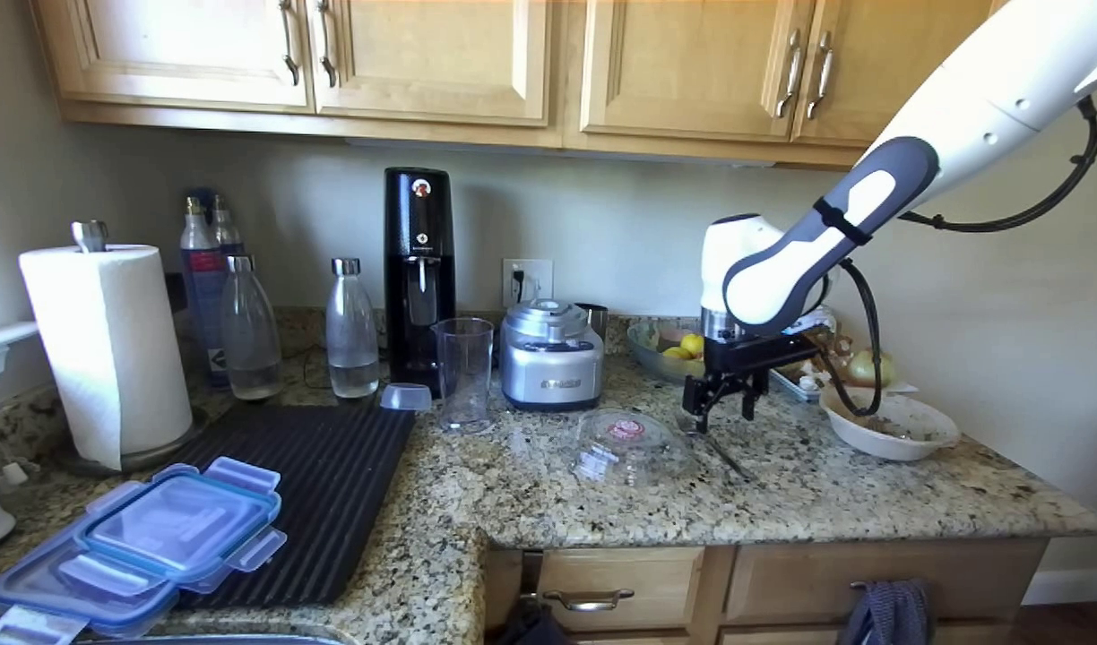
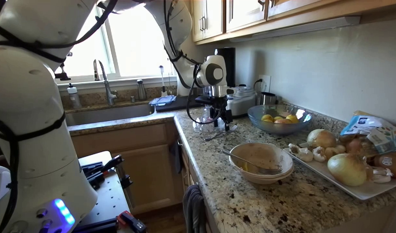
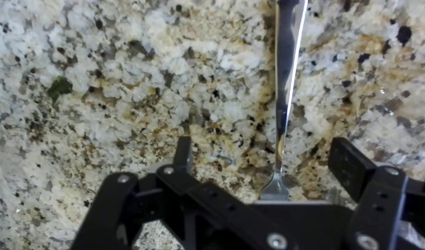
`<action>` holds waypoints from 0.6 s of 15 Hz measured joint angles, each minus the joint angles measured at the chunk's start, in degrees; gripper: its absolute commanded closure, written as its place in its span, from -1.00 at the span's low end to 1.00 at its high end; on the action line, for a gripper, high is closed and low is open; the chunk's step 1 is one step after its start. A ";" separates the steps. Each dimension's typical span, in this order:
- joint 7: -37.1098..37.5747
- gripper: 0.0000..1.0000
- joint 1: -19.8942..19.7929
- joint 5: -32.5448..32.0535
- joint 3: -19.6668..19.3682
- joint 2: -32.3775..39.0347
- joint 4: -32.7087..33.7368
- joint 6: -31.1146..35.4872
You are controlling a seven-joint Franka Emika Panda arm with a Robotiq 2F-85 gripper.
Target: Place the bowl on the left on top of the bowl on the right, put the two forks inside the top bowl
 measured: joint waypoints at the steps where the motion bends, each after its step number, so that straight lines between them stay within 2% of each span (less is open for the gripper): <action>1: -0.50 -1.00 0.07 0.00 0.00 0.52 0.13 0.24; 8: -2.72 -1.00 0.09 0.07 0.03 3.62 1.97 0.41; 9: -2.84 -0.84 0.09 0.07 0.02 3.92 2.25 0.42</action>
